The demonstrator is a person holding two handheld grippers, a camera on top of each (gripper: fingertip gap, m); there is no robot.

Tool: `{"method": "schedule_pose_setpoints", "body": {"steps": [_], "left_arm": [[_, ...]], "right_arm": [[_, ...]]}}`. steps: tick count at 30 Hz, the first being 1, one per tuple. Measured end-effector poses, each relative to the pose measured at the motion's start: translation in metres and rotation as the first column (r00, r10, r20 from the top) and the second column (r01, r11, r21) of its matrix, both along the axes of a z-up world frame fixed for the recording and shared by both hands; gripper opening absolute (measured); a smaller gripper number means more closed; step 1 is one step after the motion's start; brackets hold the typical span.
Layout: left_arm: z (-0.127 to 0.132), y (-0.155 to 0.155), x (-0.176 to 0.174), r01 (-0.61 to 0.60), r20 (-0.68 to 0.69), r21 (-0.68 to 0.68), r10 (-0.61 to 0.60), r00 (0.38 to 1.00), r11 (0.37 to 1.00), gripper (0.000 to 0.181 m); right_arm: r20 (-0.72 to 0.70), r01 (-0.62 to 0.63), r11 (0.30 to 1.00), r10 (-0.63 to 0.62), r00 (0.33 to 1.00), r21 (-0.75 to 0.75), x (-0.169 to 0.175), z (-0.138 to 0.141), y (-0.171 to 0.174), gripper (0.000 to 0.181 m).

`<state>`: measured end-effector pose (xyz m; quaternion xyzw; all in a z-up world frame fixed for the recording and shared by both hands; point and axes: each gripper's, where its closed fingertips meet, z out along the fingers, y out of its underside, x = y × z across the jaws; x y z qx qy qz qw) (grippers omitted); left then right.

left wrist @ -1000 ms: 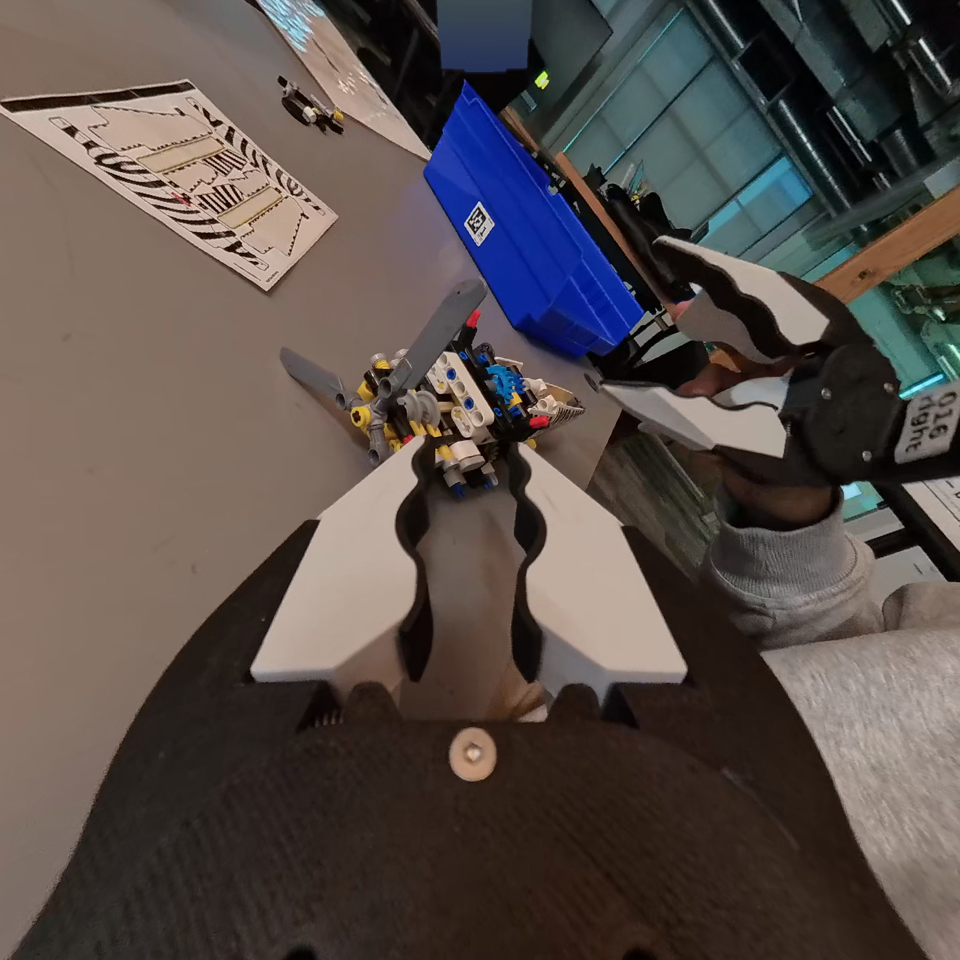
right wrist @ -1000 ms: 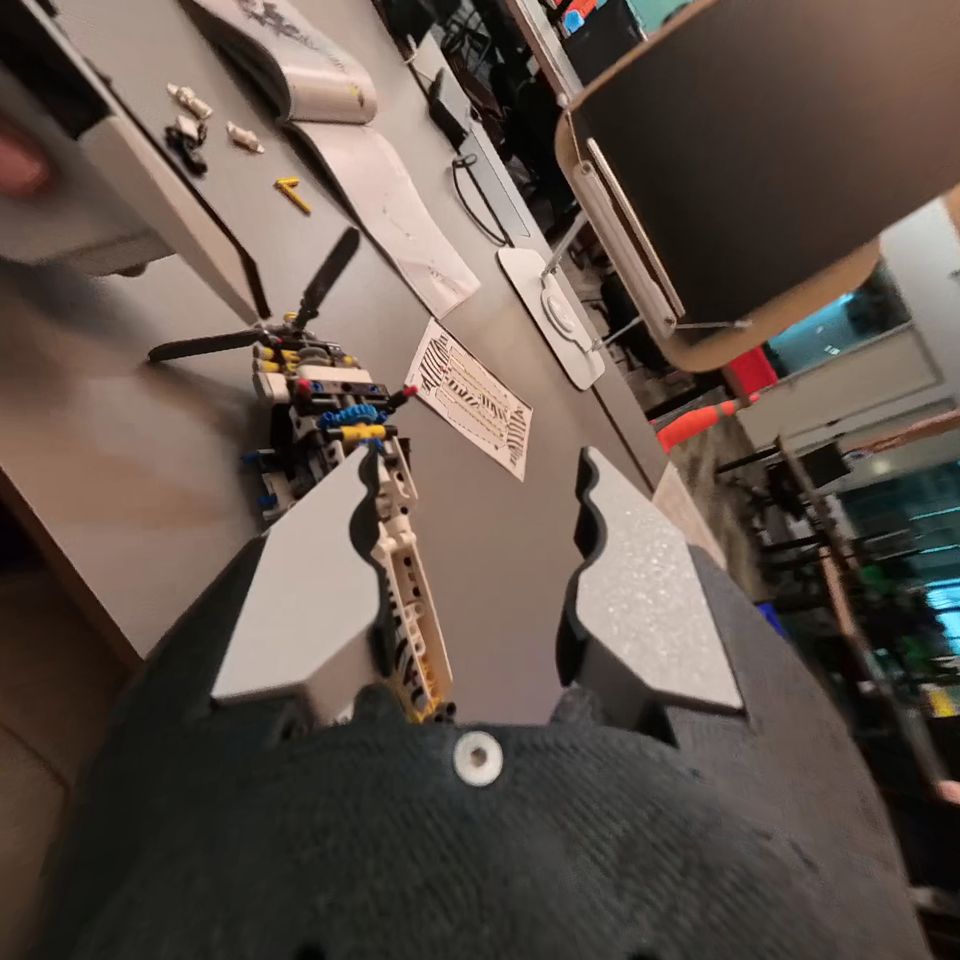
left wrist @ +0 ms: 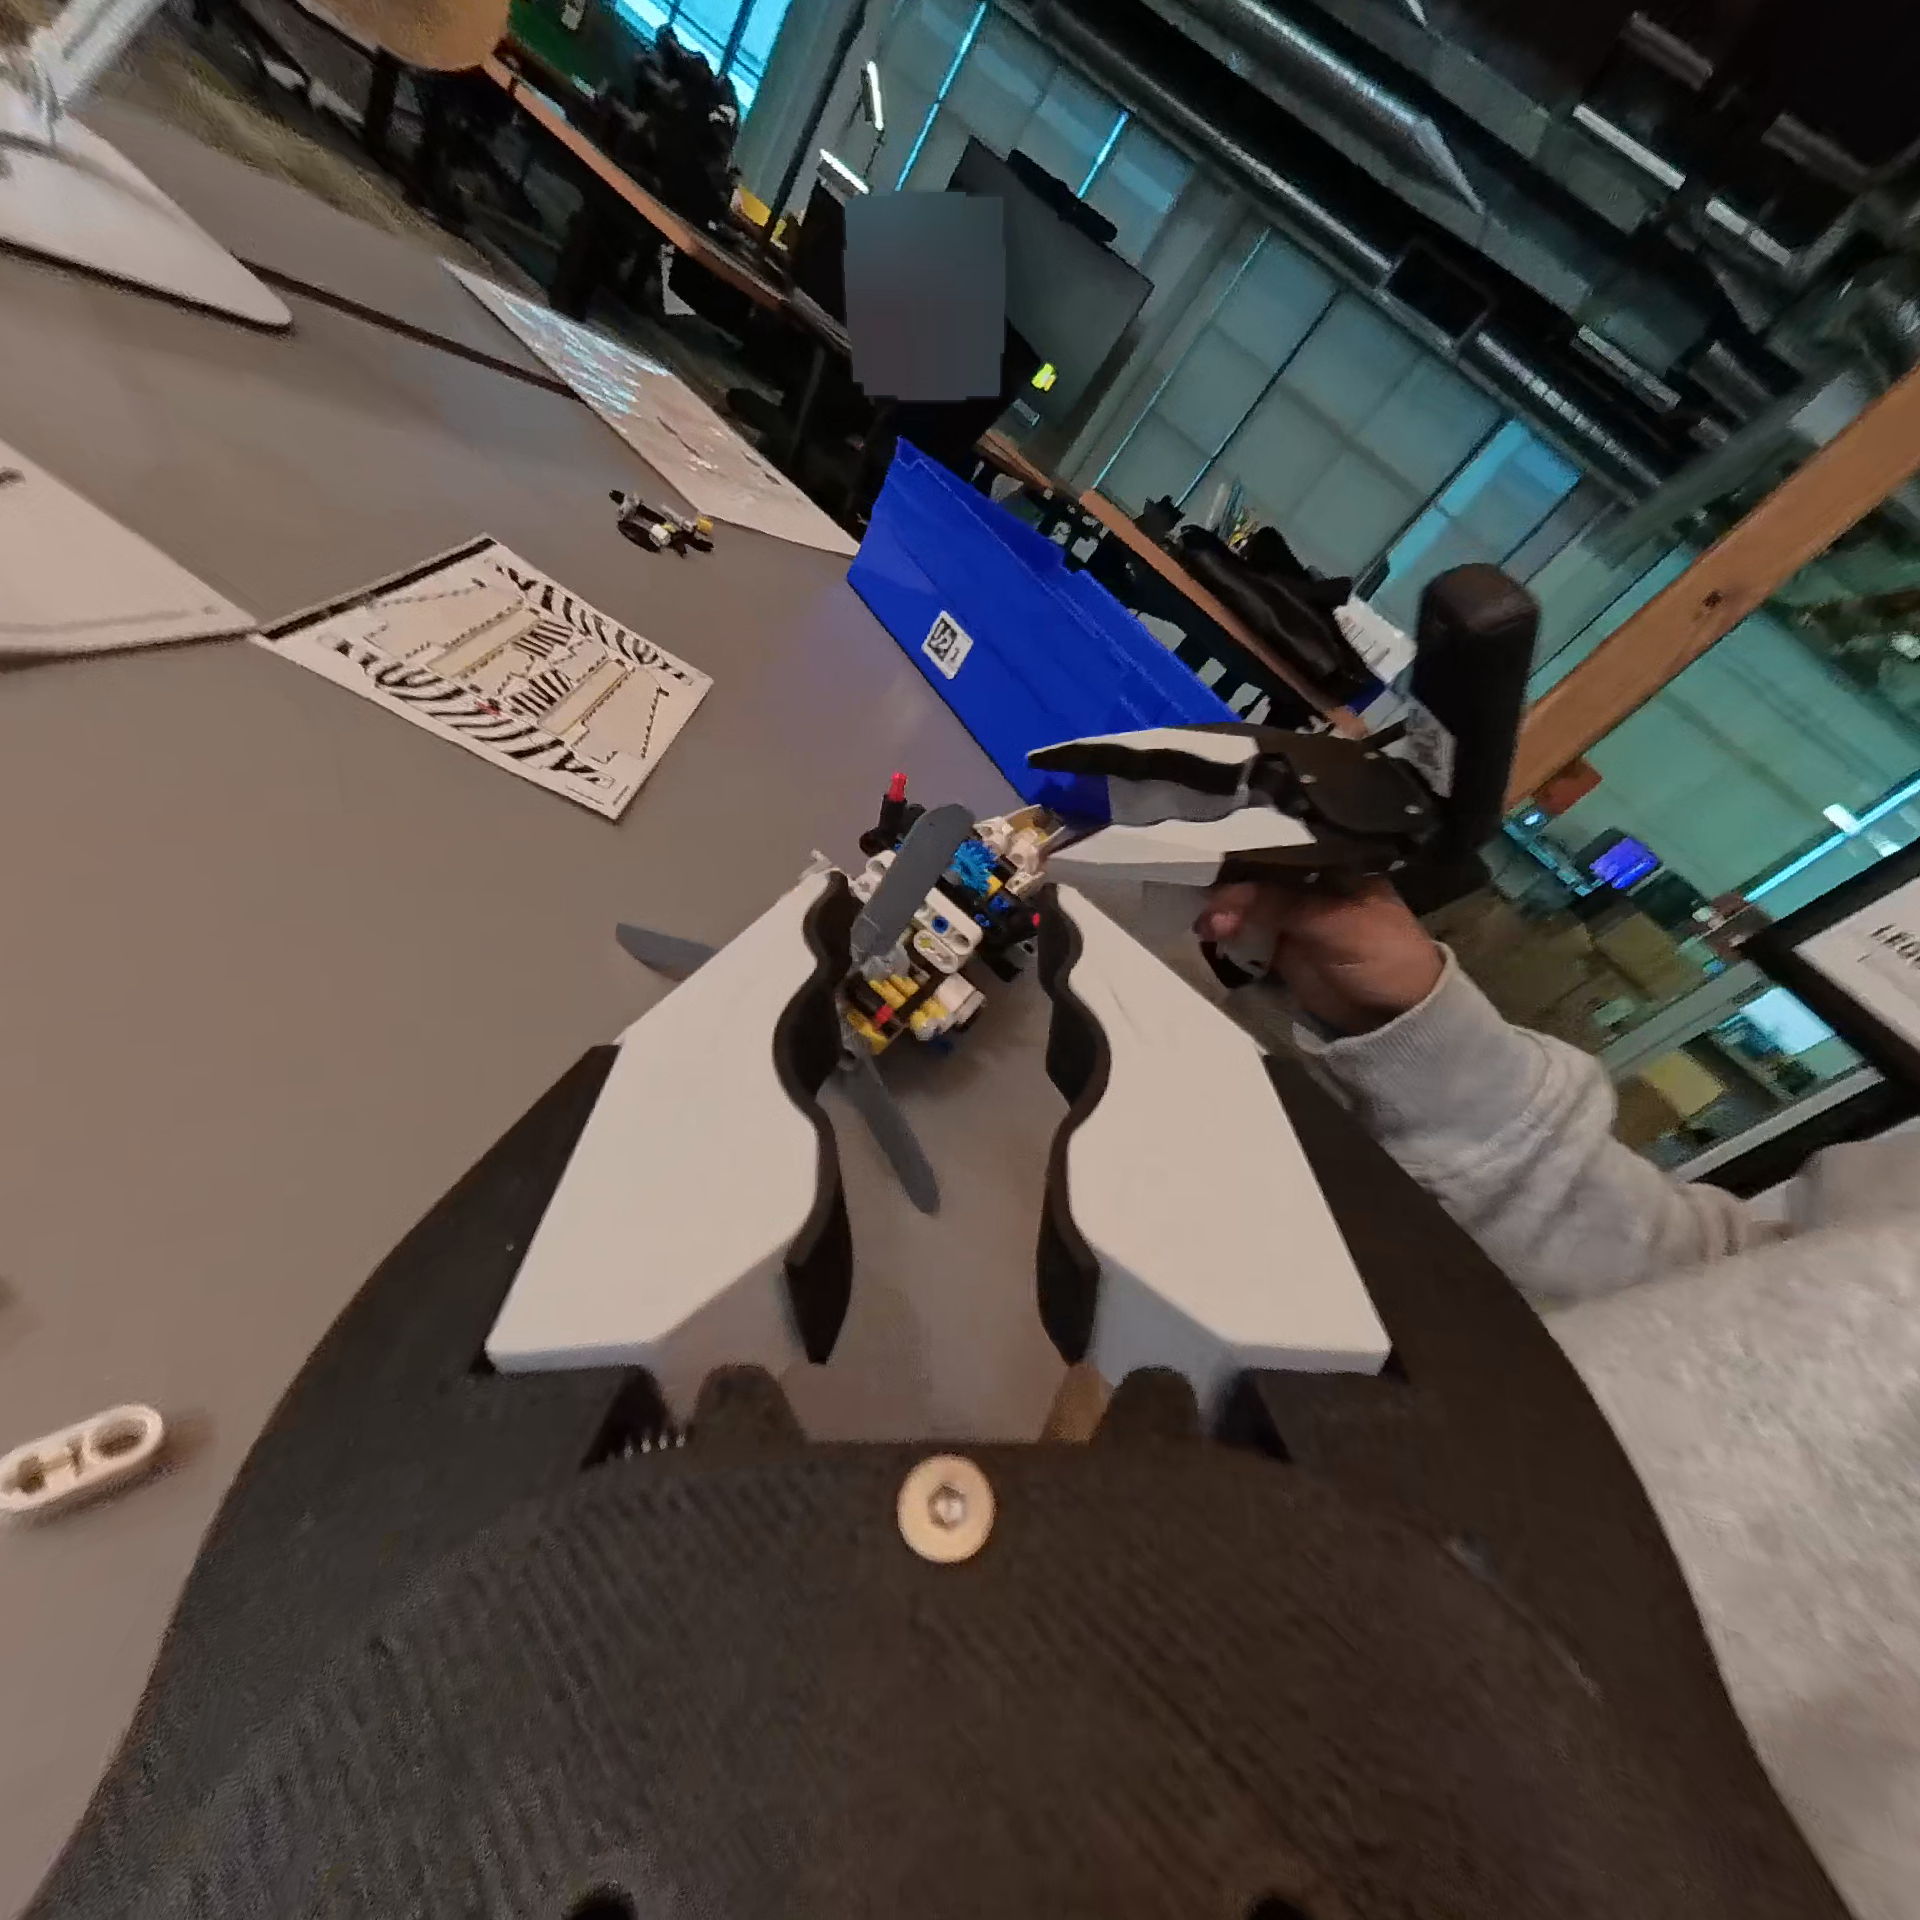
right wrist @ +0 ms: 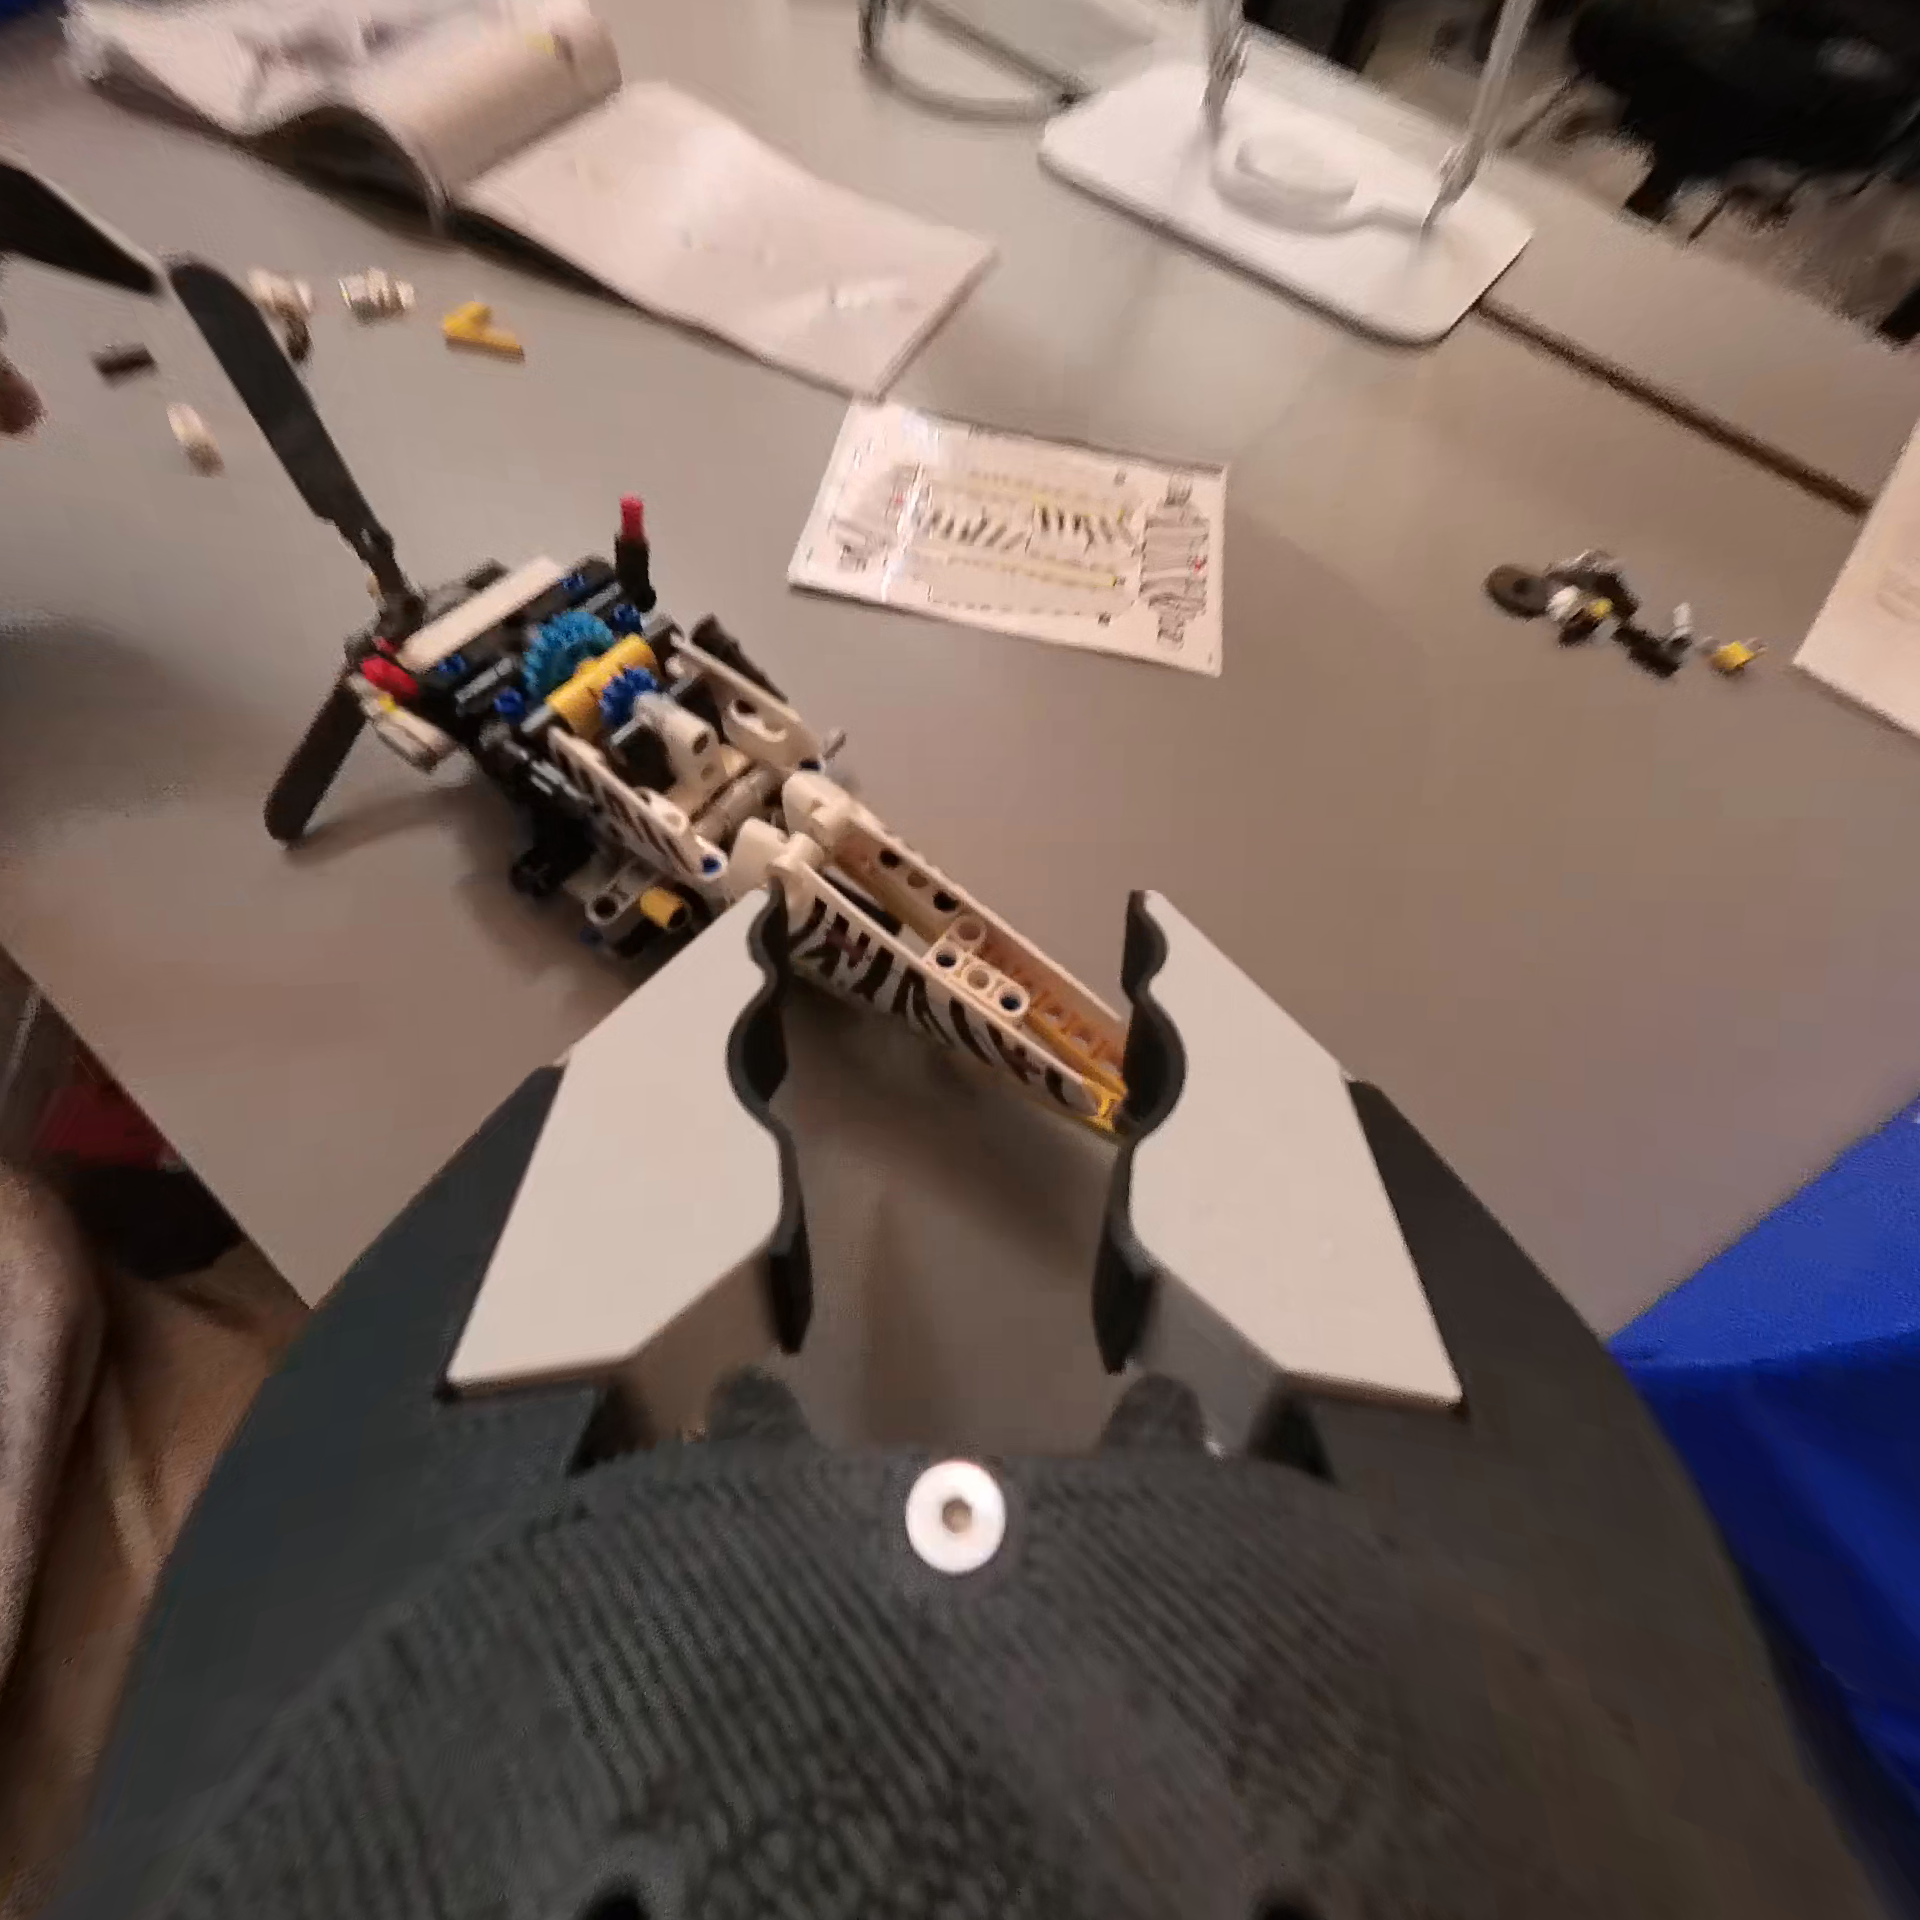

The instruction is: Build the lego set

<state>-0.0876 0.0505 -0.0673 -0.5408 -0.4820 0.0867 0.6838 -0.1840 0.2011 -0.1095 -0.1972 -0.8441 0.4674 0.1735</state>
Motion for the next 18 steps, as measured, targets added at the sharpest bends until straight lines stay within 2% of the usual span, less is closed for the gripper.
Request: {"method": "schedule_pose_setpoints", "body": {"steps": [2, 3, 6, 11, 13, 14, 16, 17, 18], "left_arm": [[-0.005, 0.0, -0.006, -0.006, -0.003, -0.071, 0.006, 1.0, 0.997, 0.035], [-0.009, 0.0, -0.009, -0.002, 0.006, -0.106, 0.003, 1.0, 0.994, 0.037], [-0.011, -0.001, -0.017, 0.006, 0.006, -0.163, -0.005, 1.0, 0.987, 0.04], [-0.002, -0.002, -0.034, 0.013, -0.022, -0.192, -0.017, 1.0, 0.981, 0.039], [0.001, -0.002, -0.043, 0.022, -0.034, -0.212, -0.03, 0.999, 0.977, 0.041], [0.006, -0.001, -0.046, 0.042, -0.053, -0.217, -0.055, 0.997, 0.975, 0.051], [0.021, 0.004, -0.047, 0.083, -0.102, -0.209, -0.106, 0.989, 0.974, 0.083], [0.028, 0.003, -0.05, 0.072, -0.128, -0.222, -0.102, 0.987, 0.972, 0.093], [0.033, 0.0, -0.055, 0.035, -0.157, -0.254, -0.076, 0.985, 0.967, 0.095]], "right_arm": [[-0.05, 0.024, 0.992, -0.031, 0.998, -0.126, 0.001, 0.012, 0.0, 0.064], [-0.058, 0.053, 0.977, -0.066, 0.996, -0.209, 0.0, 0.019, 0.001, 0.073], [0.02, 0.136, 0.902, -0.141, 0.99, -0.41, 0.002, 0.027, 0.007, 0.088], [-0.076, 0.161, 0.86, -0.225, 0.971, -0.485, 0.003, 0.044, 0.016, 0.064], [-0.093, 0.162, 0.868, -0.231, 0.968, -0.469, 0.004, 0.043, 0.014, 0.062], [-0.099, 0.154, 0.877, -0.221, 0.97, -0.456, 0.005, 0.042, 0.012, 0.064], [-0.049, 0.164, 0.893, -0.203, 0.978, -0.42, 0.009, 0.036, 0.006, 0.073], [-0.006, 0.183, 0.893, -0.203, 0.979, -0.411, 0.012, 0.035, 0.006, 0.079], [0.009, 0.196, 0.883, -0.212, 0.977, -0.425, 0.014, 0.037, 0.007, 0.081]]}}
